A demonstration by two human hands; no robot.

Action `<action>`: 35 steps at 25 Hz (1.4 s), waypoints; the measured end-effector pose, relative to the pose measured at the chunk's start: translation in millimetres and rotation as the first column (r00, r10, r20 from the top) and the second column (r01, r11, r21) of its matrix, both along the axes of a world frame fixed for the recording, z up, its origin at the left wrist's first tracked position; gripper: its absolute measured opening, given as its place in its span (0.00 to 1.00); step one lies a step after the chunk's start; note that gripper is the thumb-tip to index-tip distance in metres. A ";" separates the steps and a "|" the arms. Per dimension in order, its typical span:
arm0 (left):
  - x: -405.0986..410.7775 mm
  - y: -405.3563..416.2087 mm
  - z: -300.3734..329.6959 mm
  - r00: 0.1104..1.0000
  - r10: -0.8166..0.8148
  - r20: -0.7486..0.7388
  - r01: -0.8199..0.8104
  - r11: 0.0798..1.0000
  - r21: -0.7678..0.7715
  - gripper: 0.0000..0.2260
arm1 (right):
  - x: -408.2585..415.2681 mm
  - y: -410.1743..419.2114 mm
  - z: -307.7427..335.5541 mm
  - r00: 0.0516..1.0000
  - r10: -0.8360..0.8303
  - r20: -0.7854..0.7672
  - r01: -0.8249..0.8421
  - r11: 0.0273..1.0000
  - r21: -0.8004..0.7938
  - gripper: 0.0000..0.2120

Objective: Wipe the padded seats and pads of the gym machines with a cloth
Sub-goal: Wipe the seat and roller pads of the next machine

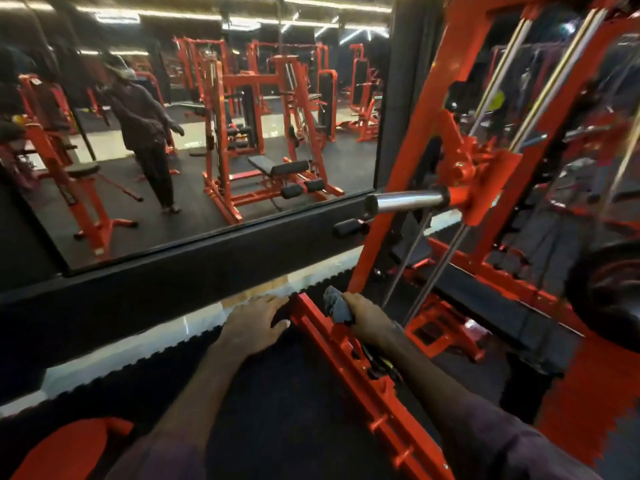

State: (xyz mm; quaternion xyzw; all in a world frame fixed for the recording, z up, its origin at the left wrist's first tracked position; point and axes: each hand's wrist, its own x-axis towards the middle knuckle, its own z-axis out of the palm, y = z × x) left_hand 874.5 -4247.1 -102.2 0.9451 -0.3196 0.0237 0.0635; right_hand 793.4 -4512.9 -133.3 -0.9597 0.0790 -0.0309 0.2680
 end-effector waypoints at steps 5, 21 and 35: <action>204.0 -24.2 -39.0 0.999 0.004 -0.041 -0.003 1.000 0.012 0.26 | 192.6 -15.0 -40.1 0.999 0.026 -0.019 -0.027 0.996 -0.080 0.33; 768.6 -218.8 -68.8 0.855 -0.516 -0.057 0.519 0.852 0.063 0.26 | 645.2 -155.4 -114.6 0.877 -0.476 0.056 0.475 0.879 0.042 0.40; 1076.3 -492.5 -129.2 0.564 -0.804 -0.190 0.805 0.586 -0.090 0.26 | 874.9 -313.0 -143.1 0.376 -0.916 0.141 0.880 0.400 0.256 0.34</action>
